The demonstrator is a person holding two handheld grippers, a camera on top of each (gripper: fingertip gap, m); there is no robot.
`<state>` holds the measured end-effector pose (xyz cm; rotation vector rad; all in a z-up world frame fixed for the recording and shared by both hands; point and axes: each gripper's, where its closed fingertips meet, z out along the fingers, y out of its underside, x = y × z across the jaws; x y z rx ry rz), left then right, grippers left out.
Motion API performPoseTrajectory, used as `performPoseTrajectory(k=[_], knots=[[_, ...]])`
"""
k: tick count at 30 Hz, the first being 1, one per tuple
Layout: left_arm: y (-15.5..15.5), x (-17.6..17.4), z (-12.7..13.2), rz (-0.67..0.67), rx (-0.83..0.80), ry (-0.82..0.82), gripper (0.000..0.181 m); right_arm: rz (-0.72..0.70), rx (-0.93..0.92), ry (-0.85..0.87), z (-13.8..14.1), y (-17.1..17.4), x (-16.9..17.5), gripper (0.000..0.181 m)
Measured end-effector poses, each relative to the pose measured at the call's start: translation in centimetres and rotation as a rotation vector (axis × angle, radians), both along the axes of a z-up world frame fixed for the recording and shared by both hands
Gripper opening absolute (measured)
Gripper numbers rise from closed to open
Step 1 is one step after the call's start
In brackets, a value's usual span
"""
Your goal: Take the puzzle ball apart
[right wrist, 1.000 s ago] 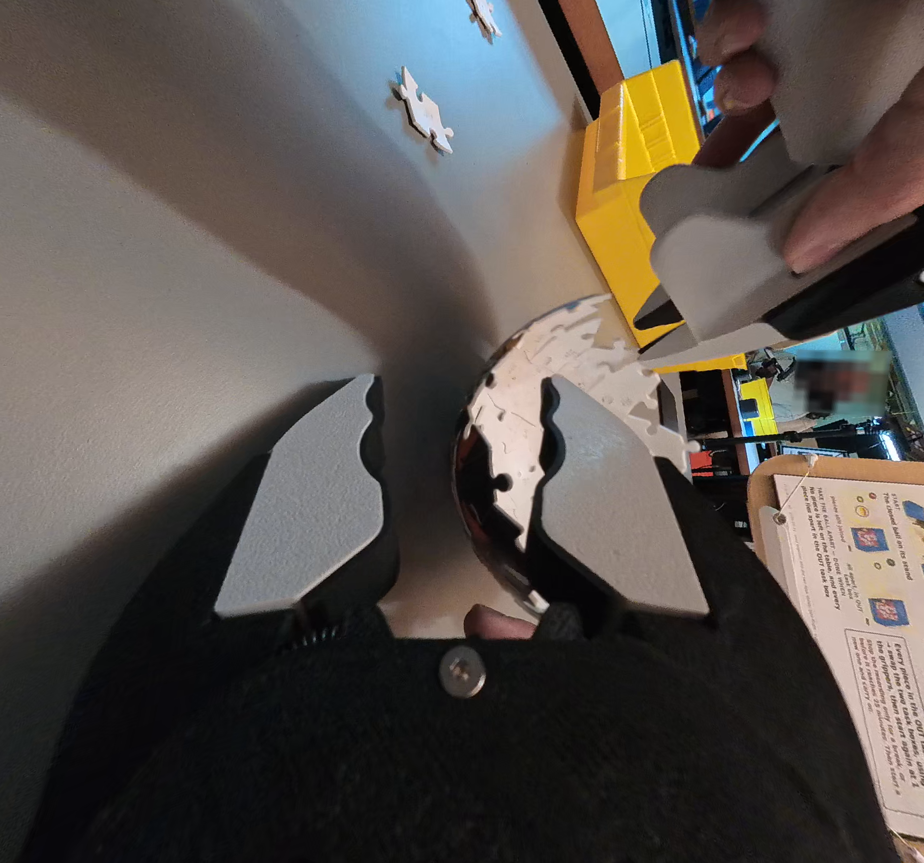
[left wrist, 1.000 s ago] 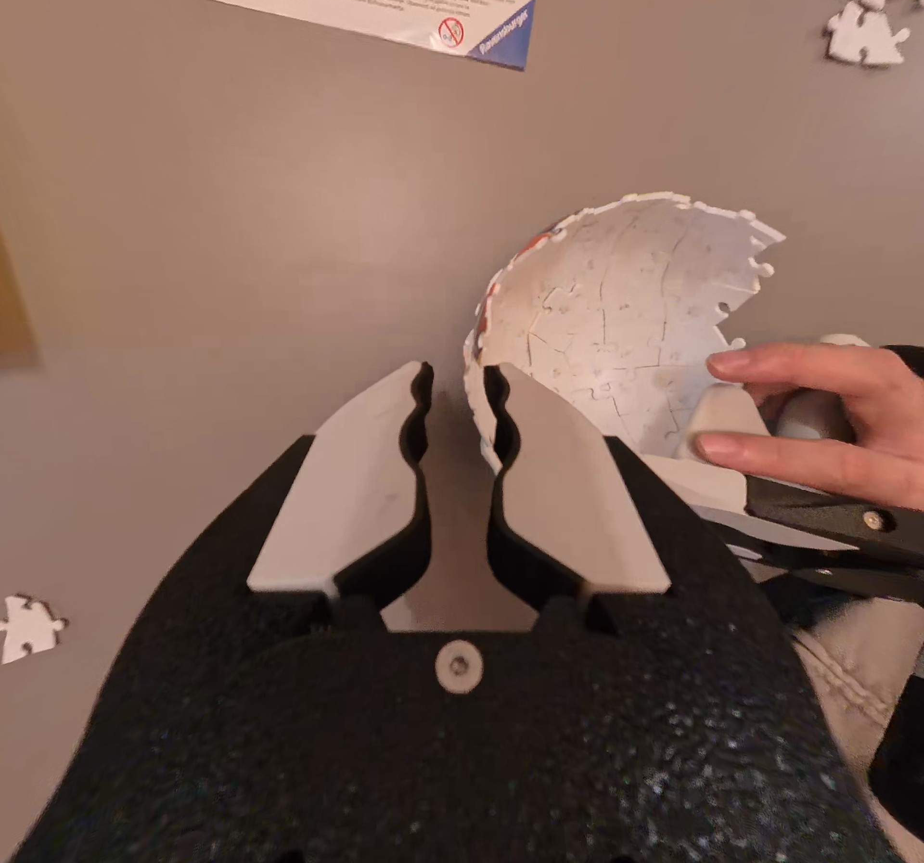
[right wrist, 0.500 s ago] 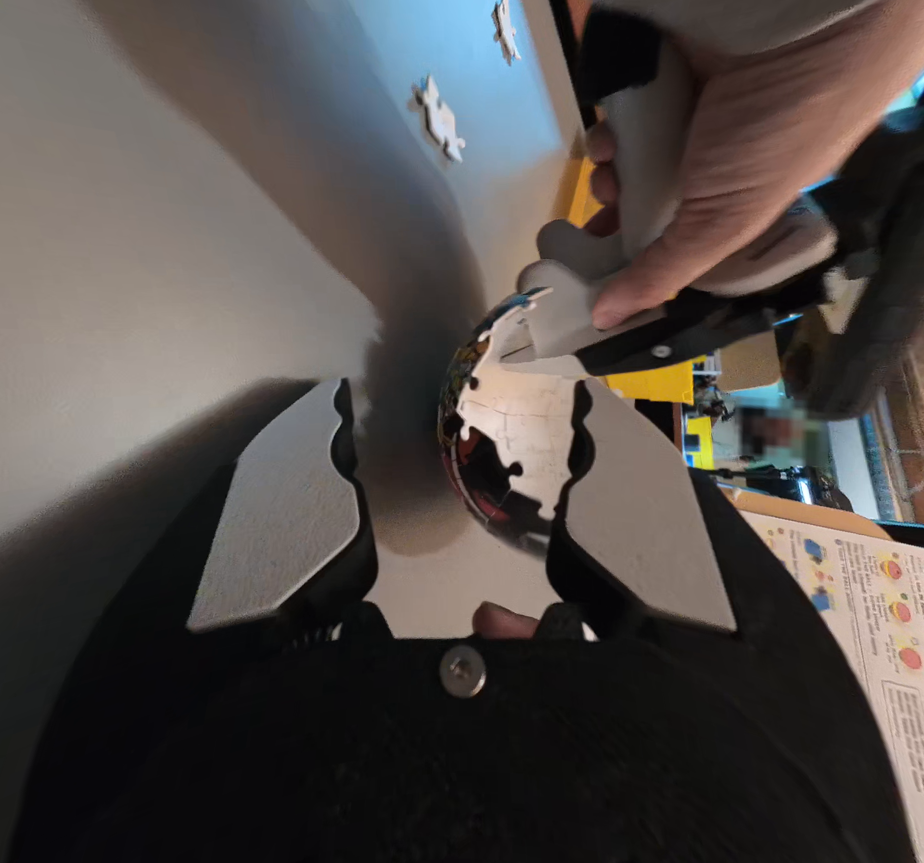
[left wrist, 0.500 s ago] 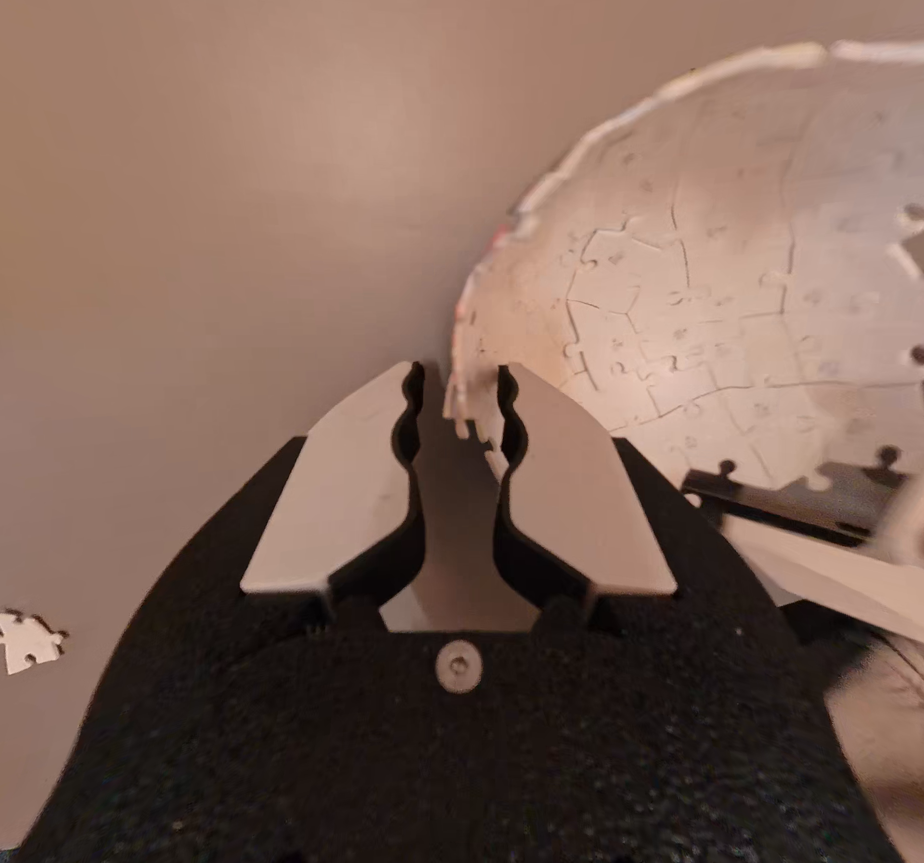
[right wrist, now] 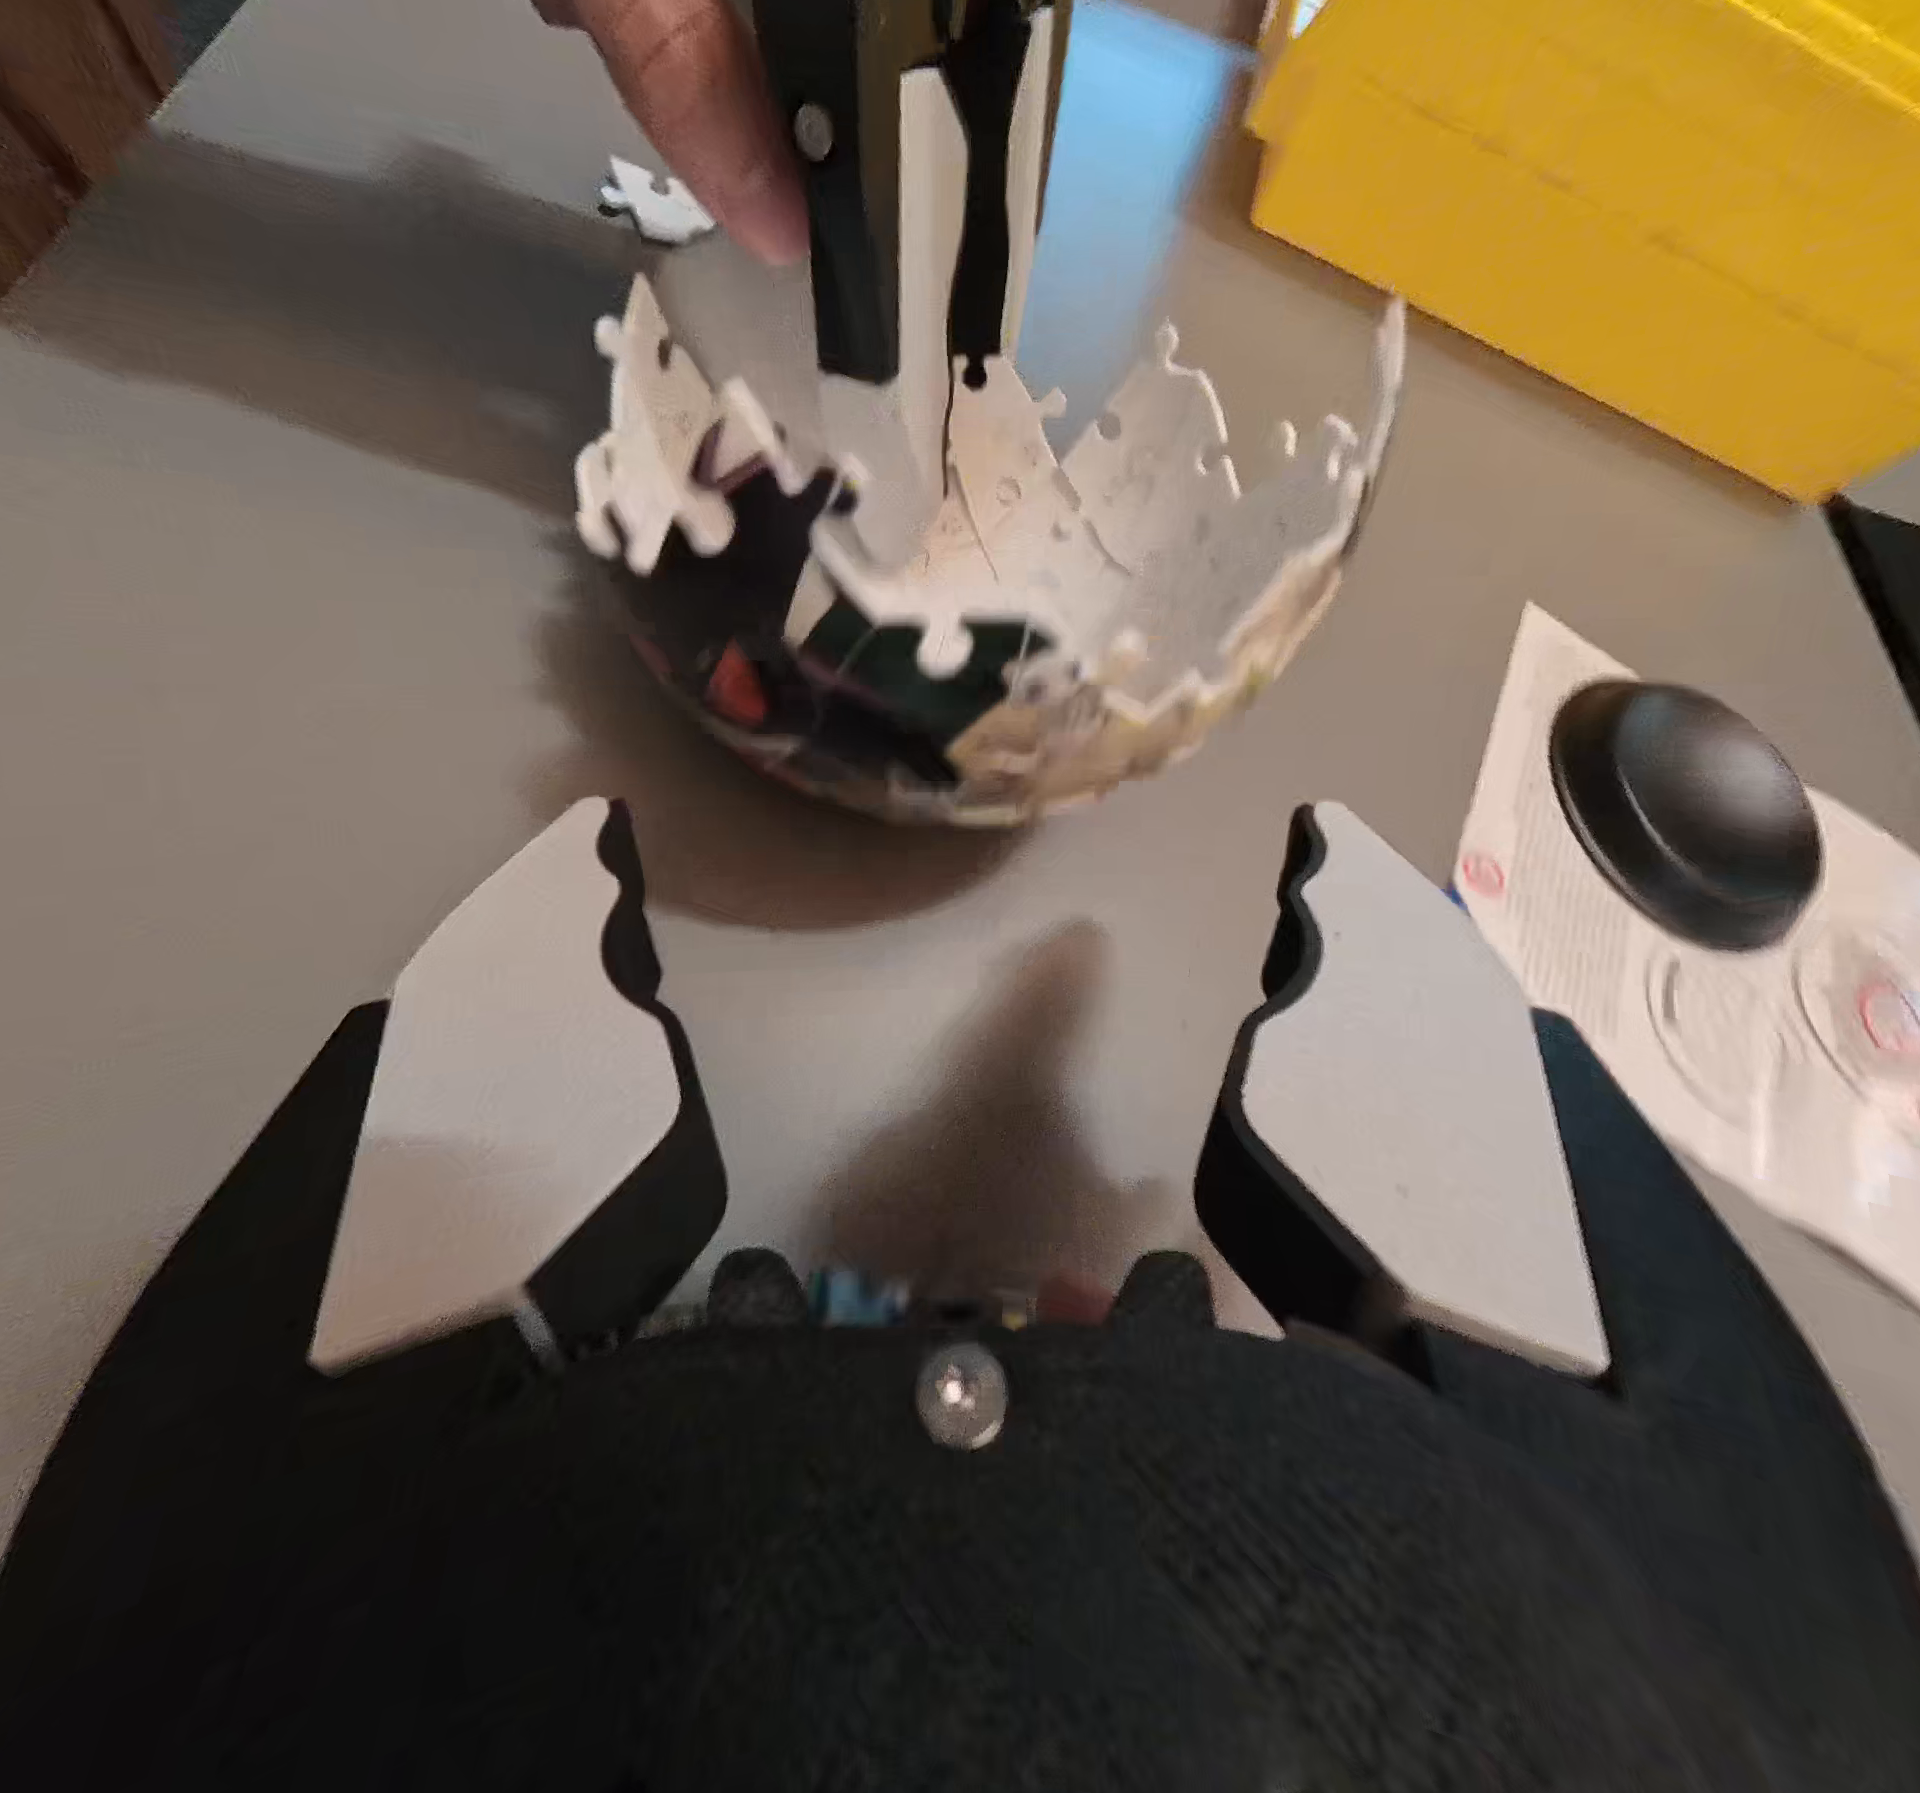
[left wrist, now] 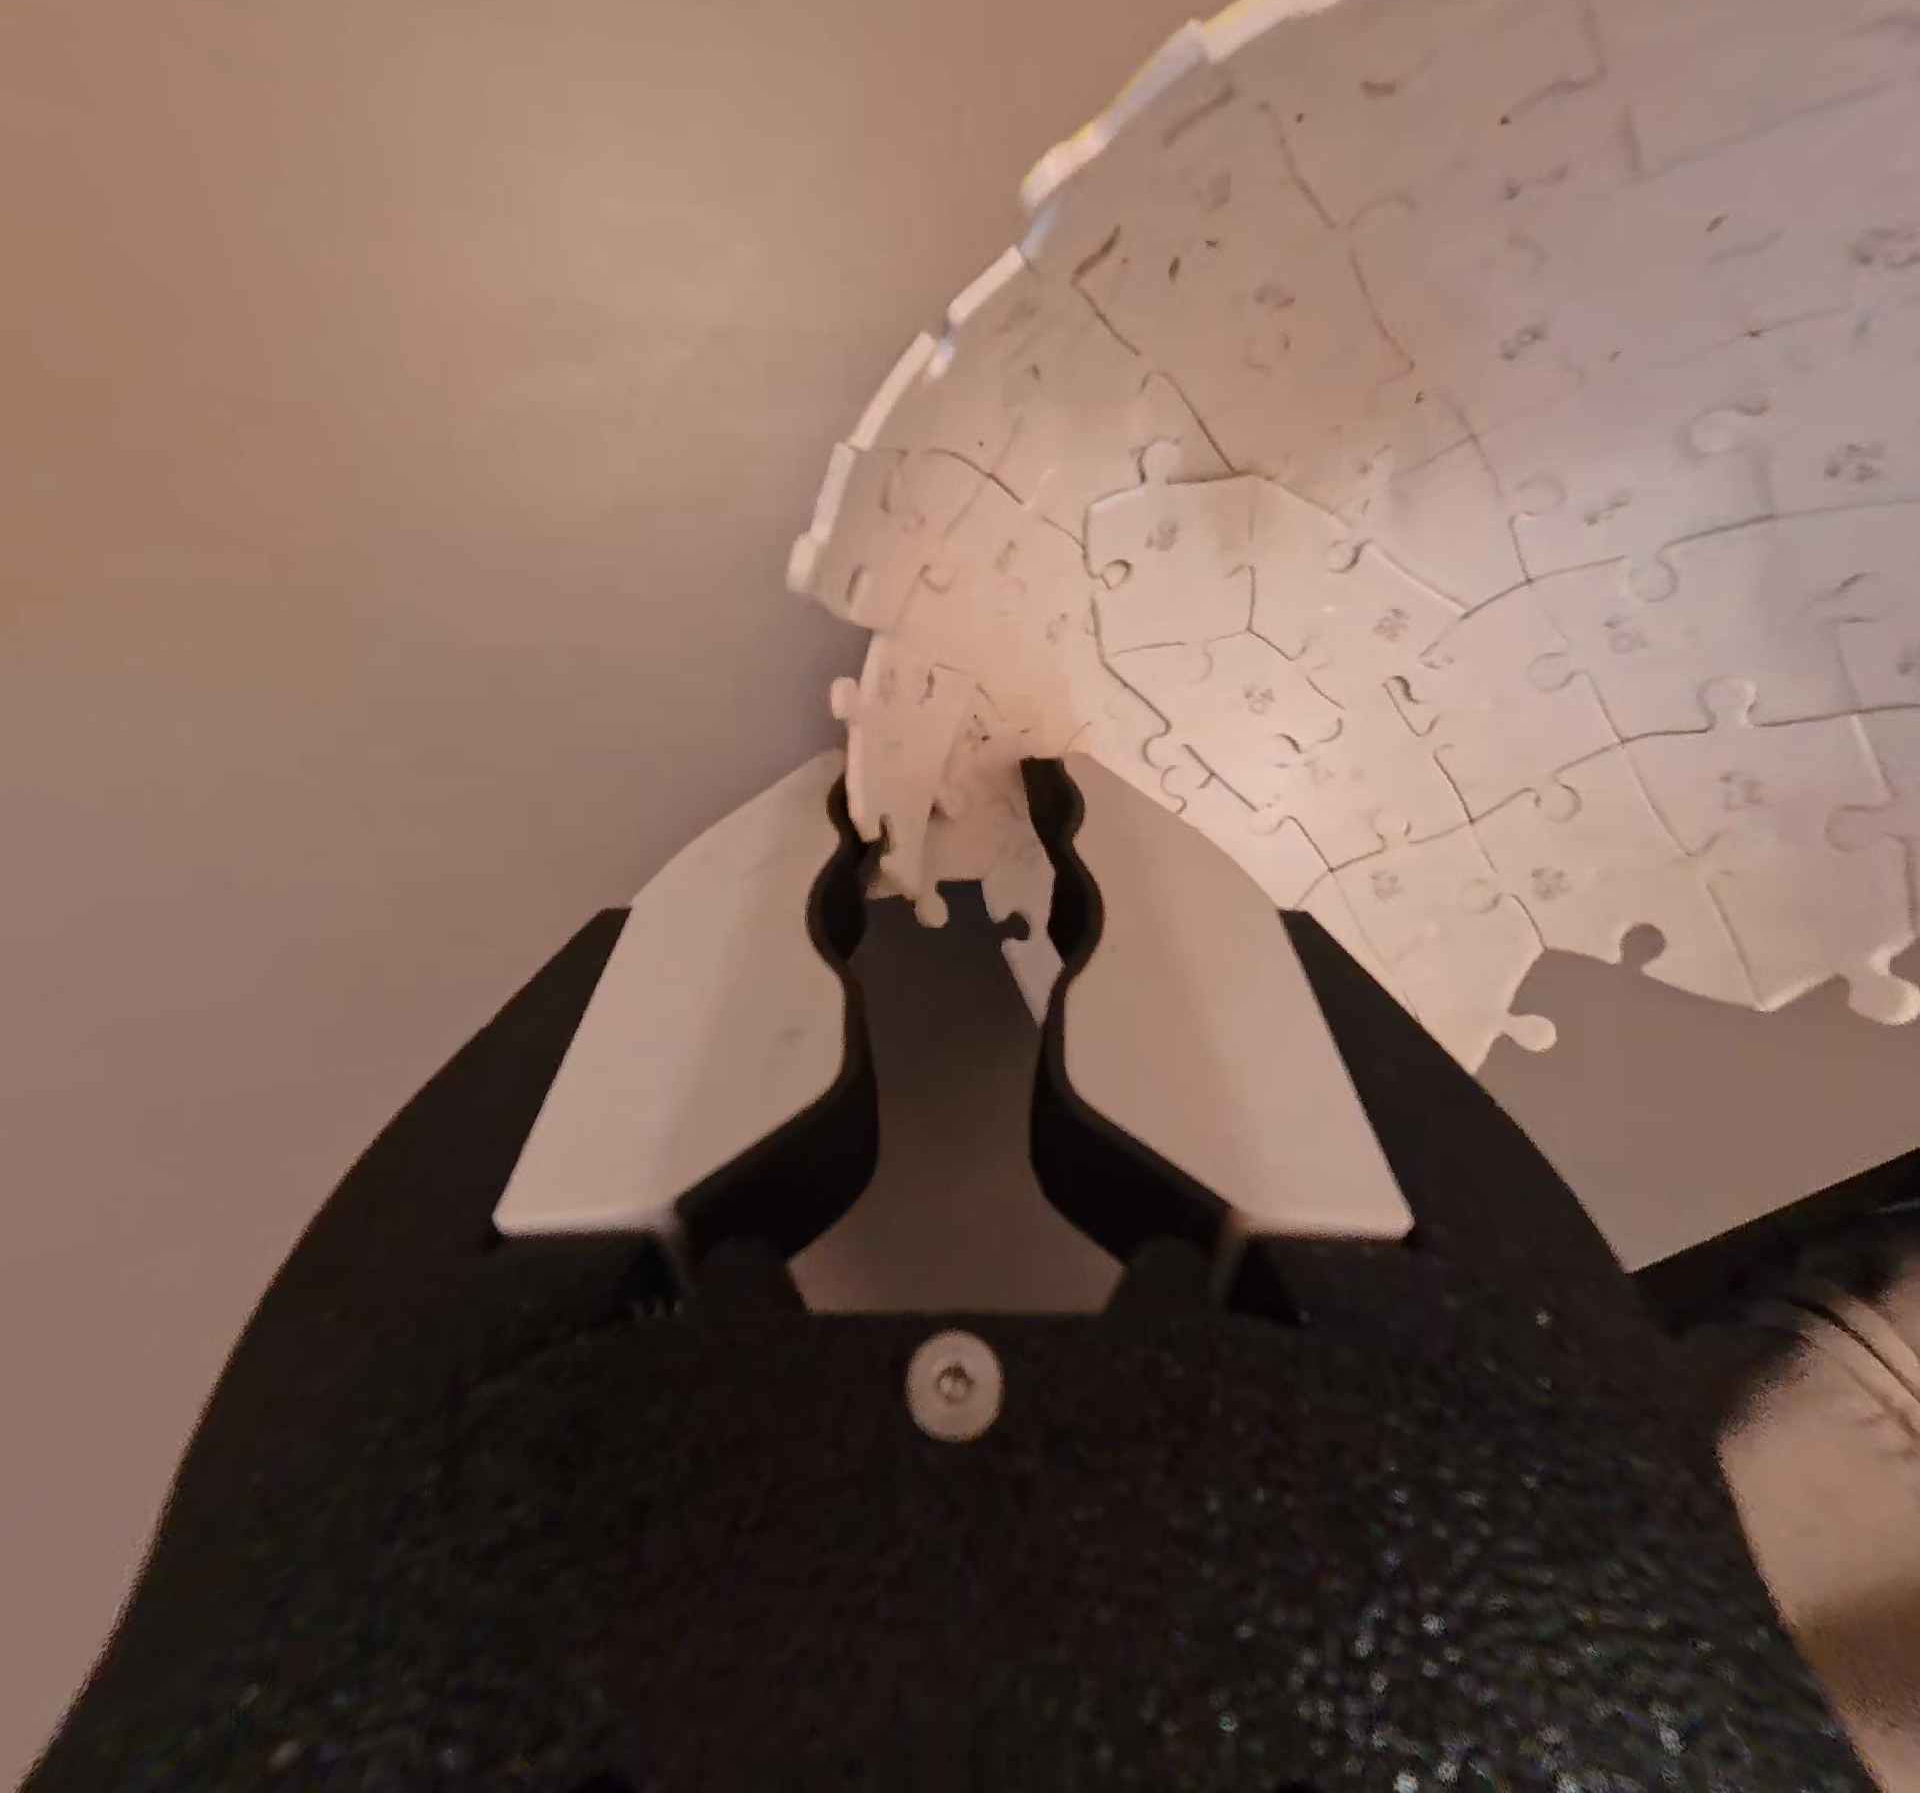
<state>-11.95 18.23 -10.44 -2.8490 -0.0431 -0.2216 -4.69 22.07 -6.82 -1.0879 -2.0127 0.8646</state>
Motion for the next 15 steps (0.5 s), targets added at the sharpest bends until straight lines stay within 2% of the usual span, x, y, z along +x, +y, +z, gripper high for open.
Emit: performPoseTrajectory(k=[3, 7, 15], knots=[[0.0, 0.0, 0.0, -0.010, 0.029, 0.014, 0.031, 0.084, -0.032, -0.004, -0.1, -0.6, -2.5, 0.120], [0.1, -0.3, -0.1, -0.035, 0.085, 0.074, 0.036, 0.227, 0.004, 0.017, 0.1, -2.2, -3.0, 0.121], [0.4, -1.1, -0.1, -0.059, 0.229, 0.125, 0.055, 0.267, 0.288, 0.042, 0.7, -2.6, -3.6, 0.115]])
